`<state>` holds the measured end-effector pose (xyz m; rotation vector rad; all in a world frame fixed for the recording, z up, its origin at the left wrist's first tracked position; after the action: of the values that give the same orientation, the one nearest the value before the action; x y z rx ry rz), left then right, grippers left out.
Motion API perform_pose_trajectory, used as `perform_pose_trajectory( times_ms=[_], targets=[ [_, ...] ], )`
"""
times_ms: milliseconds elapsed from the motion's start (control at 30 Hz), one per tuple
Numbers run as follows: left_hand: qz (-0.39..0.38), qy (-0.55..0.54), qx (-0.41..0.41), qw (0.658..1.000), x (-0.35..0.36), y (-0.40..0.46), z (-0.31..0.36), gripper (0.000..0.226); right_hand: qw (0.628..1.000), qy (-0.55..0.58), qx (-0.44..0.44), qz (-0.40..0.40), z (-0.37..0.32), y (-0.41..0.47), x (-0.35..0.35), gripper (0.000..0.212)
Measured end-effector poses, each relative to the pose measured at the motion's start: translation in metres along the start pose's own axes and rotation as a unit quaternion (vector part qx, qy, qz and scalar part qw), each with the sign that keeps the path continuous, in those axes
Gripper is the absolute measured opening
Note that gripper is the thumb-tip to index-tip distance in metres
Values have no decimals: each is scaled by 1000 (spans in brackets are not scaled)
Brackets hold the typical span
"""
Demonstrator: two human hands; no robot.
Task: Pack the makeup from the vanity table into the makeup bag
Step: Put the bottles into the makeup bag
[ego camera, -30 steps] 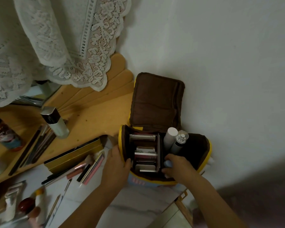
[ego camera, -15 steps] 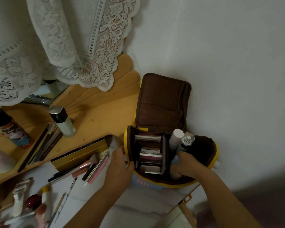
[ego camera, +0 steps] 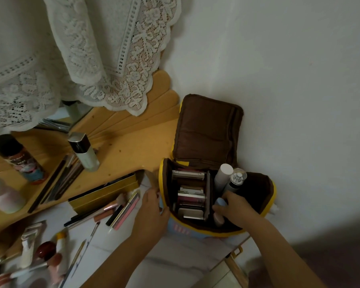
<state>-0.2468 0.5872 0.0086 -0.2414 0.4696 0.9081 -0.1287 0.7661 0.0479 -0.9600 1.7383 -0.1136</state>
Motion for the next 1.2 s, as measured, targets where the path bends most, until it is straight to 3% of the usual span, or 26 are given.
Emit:
perform_pose_trajectory(
  times_ms=[100, 200, 300, 433, 633, 800, 900, 1033, 1200],
  targets=[
    [1, 21, 10, 1000, -1, -2, 2, 36, 1000, -13, 9, -10, 1, -1, 0, 28],
    [-1, 12, 12, 1000, -3, -5, 5, 40, 997, 27, 4, 67, 4, -3, -1, 14],
    [-18, 9, 14, 1000, -5, -6, 3, 38, 995, 66, 4, 78, 3, -8, 5, 21],
    [-43, 41, 8, 998, -8, -2, 7, 36, 1000, -1, -2, 31, 3, -10, 13, 29],
    [-65, 0, 2, 998, -13, -1, 10, 33, 995, -52, -30, 75, 2, -14, 9, 33],
    [-84, 47, 11, 995, -24, -8, 10, 41, 981, -79, -50, 169, 0, -23, 10, 40],
    [-98, 85, 13, 991, -37, -14, 8, 31, 969, -51, -104, 217, -13, -41, 9, 32],
    [-100, 144, 4, 984, -67, -27, -1, 25, 969, -31, -196, 147, -44, -69, 19, 11],
    [-71, 187, -21, 979, -119, -42, -24, 27, 956, -52, -288, 18, -99, -90, 50, 13]
  ],
)
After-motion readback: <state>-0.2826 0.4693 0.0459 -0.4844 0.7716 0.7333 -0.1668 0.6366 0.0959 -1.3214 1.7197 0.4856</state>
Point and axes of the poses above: each hand's wrist, its own y-axis towards the middle knuckle, its own x-axis out of the palm, z = x × y, the point moved 1 cm from there along y, towards the middle knuckle, and after that the axes turned 5 degrees about x, right-handed, at the moved point
